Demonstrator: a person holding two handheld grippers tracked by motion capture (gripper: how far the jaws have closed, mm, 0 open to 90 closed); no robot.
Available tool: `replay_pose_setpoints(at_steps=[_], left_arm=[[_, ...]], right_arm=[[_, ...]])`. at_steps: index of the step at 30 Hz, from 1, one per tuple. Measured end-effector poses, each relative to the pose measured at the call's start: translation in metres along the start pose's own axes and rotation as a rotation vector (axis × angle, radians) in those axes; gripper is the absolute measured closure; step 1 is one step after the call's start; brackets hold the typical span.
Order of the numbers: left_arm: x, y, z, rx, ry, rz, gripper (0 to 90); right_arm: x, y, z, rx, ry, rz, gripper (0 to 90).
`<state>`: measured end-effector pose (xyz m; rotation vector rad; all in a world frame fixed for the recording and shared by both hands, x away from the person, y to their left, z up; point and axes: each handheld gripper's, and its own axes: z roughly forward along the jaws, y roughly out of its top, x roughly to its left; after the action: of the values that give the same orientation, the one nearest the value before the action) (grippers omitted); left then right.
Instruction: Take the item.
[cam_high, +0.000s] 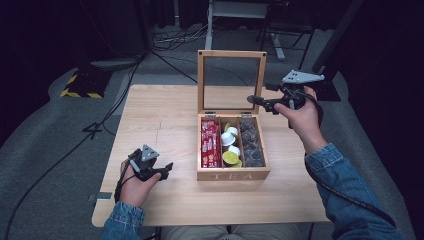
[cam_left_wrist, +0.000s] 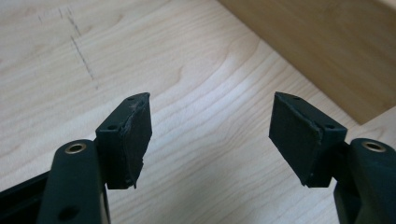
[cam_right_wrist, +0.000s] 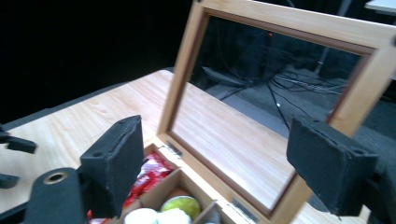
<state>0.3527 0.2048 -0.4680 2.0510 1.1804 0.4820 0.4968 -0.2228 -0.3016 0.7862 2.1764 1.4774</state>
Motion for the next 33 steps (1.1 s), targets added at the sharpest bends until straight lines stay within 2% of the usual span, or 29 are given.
replay_pose_setpoints(at_steps=[4, 5, 7, 9, 11, 14, 17, 23, 26, 33], left_arm=[[0.001, -0.005, -0.001, 0.013, 0.008, -0.007, 29.8], [0.001, -0.006, -0.001, 0.017, 0.009, -0.005, 29.8], [0.001, -0.008, -0.001, 0.014, 0.01, -0.007, 29.8], [0.0, -0.011, -0.002, 0.02, 0.017, -0.01, 29.8], [0.0, -0.015, -0.001, 0.026, 0.019, -0.012, 29.9], [0.0, -0.019, 0.001, 0.036, 0.024, -0.009, 30.0], [-0.001, -0.024, 0.003, 0.045, 0.031, -0.013, 30.0], [0.003, -0.028, 0.005, 0.039, 0.047, -0.016, 29.8], [0.004, -0.03, 0.007, 0.041, 0.05, -0.02, 29.5], [0.006, -0.031, 0.012, 0.043, 0.047, -0.01, 27.9]], right_arm=[[0.014, -0.002, 0.0, -0.025, 0.031, -0.033, 27.7], [0.019, -0.002, 0.0, -0.023, 0.053, -0.032, 30.2], [0.024, -0.004, 0.001, -0.012, 0.072, -0.03, 34.7], [0.032, -0.005, 0.003, 0.022, 0.088, -0.038, 39.5], [0.039, -0.007, 0.006, 0.027, 0.105, -0.042, 44.0], [0.048, -0.011, 0.011, 0.047, 0.127, -0.045, 44.7], [0.057, -0.013, 0.016, 0.06, 0.129, -0.062, 45.9], [0.072, -0.018, 0.028, 0.075, 0.161, -0.068, 45.2], [0.078, -0.022, 0.033, 0.109, 0.164, -0.048, 44.6], [0.094, -0.032, 0.046, 0.165, 0.161, -0.068, 43.8]])
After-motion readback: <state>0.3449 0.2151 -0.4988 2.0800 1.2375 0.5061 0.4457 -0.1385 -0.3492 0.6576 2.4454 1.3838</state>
